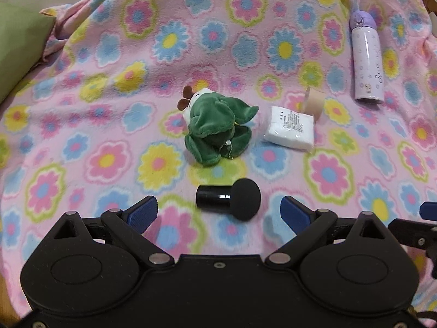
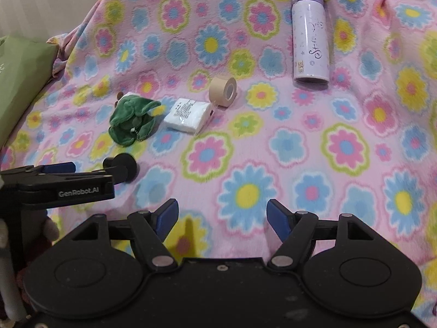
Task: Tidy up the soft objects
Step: 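Close the left gripper on the black round-headed brush while the right tool approaches the white packet, then hold the black brush with the left gripper while the right gripper lowers around the white packet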
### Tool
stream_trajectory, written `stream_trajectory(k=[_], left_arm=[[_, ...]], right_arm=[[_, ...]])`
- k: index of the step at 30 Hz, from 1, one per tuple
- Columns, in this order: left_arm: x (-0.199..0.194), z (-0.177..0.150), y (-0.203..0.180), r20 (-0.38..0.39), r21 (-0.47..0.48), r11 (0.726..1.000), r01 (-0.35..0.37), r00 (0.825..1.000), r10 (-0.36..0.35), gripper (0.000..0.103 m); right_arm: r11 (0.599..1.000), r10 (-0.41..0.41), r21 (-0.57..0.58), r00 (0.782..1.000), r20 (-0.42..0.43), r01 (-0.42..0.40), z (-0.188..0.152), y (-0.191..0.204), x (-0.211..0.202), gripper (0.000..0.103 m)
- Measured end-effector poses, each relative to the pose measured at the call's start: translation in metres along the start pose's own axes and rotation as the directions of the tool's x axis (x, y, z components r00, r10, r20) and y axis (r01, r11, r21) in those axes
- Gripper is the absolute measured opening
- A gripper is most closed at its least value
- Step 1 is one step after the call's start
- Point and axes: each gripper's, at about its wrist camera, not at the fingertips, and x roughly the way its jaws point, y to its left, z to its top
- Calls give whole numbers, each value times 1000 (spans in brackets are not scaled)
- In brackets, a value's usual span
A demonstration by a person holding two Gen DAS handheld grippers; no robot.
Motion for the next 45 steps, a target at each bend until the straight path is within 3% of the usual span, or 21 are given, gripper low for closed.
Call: stream_trajectory(k=[10,13,16,21,35,45], left_arm=[[22,-1,1,2,19,1000,22,1000,-22,91],[26,-3,0,3,36,999,37,999,-38,81],[30,-5,0,3,54,997,51,999,-51,57],[29,-6,4,26,51,996,68,997,-70,55],[46,3,42,95,-5,1000,-30,995,30,55],[49,-10,42,184,20,999,-30,983,25,55]], right_arm=[[1000,-4,10,1000,-23,4,11,-2,23,71],[1000,-2,12,1000,-26,2,15,-1,29,71],[1000,-2,13,1000,-27,2,18,0,35,71],[1000,-2,14,1000,-25,3,20,1,38,71],[1000,20,22,999,33,-21,51,25,72,72],[998,-2,55,996,85,-3,72,40,94,75]])
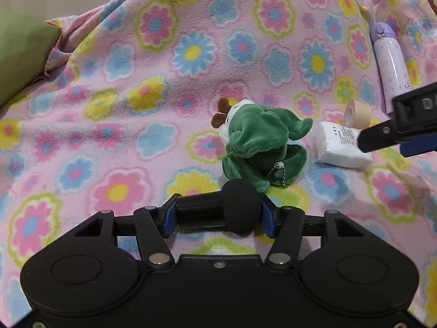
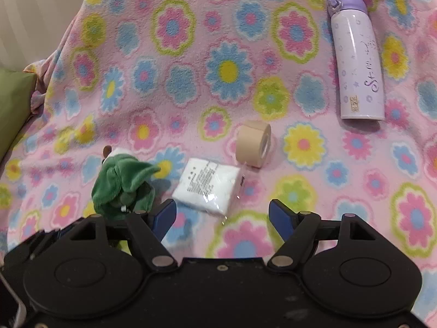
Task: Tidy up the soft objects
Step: 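Hold the black brush with the left gripper while the right gripper lowers around the white packet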
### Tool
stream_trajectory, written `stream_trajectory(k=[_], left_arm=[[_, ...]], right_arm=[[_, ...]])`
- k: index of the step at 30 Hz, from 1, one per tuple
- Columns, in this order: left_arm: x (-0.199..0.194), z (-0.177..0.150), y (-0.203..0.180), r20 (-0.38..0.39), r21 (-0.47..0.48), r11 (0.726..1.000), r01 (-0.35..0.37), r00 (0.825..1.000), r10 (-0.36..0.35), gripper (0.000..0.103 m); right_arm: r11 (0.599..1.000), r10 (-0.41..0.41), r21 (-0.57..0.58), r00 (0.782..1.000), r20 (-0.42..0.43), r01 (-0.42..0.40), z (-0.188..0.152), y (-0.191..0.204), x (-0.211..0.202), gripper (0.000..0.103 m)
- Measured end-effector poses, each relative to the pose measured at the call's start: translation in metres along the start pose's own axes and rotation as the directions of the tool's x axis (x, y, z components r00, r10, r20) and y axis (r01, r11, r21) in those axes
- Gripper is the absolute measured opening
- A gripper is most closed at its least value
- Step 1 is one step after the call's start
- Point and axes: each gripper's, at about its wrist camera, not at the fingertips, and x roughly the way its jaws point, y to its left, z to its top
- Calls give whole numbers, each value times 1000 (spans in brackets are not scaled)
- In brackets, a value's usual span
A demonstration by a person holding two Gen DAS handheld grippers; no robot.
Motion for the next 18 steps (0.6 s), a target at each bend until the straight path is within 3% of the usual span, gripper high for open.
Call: stream_trajectory(k=[18], left_arm=[[0,-2,0,13,-10,1000,-3,1000,3,56]], right_arm=[[996,-87,-18,995,-41,87,12,29,51,78]])
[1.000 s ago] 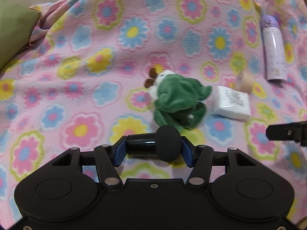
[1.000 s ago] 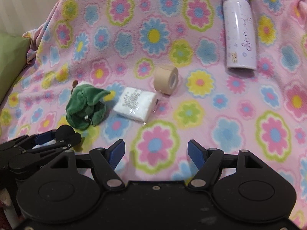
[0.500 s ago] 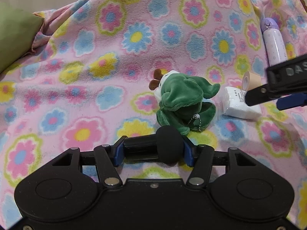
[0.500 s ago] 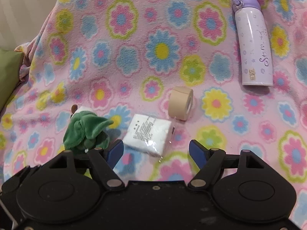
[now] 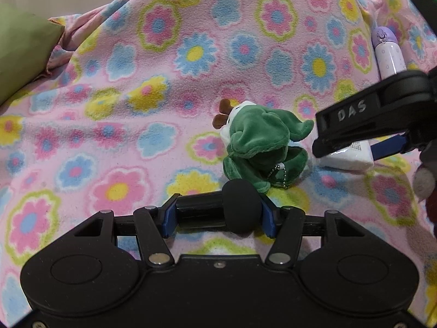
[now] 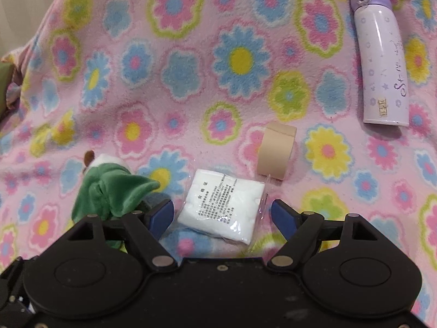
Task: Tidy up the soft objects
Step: 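Hold the black brush with the left gripper while the right gripper lowers around the white packet, then close the right gripper on the white packet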
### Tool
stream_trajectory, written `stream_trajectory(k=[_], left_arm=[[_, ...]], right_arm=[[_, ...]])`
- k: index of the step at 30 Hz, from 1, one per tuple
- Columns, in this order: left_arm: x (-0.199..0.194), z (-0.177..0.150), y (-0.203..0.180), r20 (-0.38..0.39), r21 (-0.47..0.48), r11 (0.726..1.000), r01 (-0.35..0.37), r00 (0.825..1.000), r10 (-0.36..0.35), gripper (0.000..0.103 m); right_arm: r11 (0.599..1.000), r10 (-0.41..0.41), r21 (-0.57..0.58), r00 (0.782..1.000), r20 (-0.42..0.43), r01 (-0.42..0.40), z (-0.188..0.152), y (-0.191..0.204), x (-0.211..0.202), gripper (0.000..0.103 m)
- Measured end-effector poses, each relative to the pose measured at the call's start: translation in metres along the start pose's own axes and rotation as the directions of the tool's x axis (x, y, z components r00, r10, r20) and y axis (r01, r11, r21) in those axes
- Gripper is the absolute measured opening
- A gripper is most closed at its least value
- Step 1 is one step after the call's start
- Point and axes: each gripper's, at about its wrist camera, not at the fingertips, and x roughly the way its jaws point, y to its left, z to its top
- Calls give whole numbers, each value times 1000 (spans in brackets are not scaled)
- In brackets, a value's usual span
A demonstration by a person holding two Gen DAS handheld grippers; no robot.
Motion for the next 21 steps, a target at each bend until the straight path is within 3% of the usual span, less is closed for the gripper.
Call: stream_trajectory(k=[6,8,21], left_arm=[[0,0,0,0,0,1000,0,1000,0,56],[0,0,0,0,0,1000,0,1000,0,56],[0,-1,0,0,7,1000,-6,1000,6,56]], right_arm=[[1000,-17,-19,1000,13,17,-5,0,2,74],[1000,-17,-22,1000,17,17,-7,-1,1,65],[1000,14,15,999,44,-14,-22,-37,-48,61]])
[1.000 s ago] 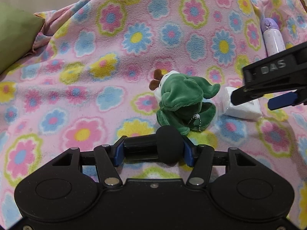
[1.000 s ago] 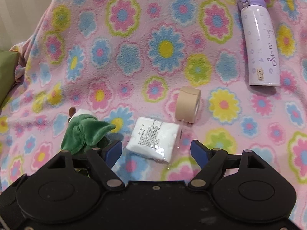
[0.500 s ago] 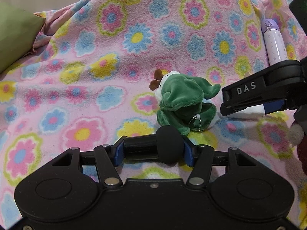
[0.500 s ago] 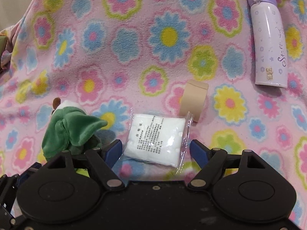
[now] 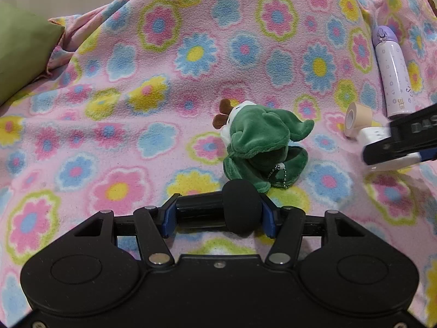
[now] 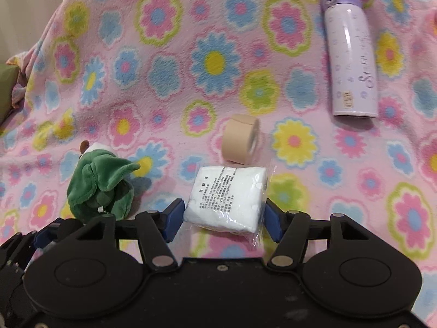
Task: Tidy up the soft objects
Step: 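Close the right gripper on the white packet, then carry the brush and white packet over the woven basket with both grippers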
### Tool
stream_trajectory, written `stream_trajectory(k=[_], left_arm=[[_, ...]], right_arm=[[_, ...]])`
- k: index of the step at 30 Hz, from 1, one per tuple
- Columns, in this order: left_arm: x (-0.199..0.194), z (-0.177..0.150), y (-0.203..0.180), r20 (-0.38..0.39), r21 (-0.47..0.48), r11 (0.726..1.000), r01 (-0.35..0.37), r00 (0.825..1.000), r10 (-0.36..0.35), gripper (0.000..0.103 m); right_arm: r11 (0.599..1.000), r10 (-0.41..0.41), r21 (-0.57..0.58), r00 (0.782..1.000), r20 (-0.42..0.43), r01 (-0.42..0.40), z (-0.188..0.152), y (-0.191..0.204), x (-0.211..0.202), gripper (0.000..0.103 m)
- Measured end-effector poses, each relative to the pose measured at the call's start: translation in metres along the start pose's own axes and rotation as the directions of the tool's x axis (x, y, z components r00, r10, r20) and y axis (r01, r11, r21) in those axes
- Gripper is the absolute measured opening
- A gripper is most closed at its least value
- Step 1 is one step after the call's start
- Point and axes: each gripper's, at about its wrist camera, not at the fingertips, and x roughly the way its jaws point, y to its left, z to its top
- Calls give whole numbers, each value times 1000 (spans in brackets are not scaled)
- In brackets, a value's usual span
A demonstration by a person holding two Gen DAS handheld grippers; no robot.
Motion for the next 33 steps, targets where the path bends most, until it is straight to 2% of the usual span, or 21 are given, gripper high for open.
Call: stream_trajectory(k=[5,14,24,27,33], left_arm=[[-1,2,-3,-17,13,1000,-13,1000,13,55],[-25,10,-13,-101,-4,1000,-8,995,8,54],[-97,26,-26,-118,-87,996,22,992,-33,54],[-121,28,-33,-144,-88,996,11,989,-24,54],[-163,17,-49,-146,-64,998,5,989,-14,54]], right_arm=[[1000,17,11,1000,13,-18,-5,-10,-22,61],[997,57,56,997,44,-59,-14,-31,-65,61],[988,120,80,987,108,-129,-36,-51,-135,61],[984,144,83,981,131,-155,-47,-55,-160,61],[975,185,92,967,176,-203,-76,-65,-208,61]])
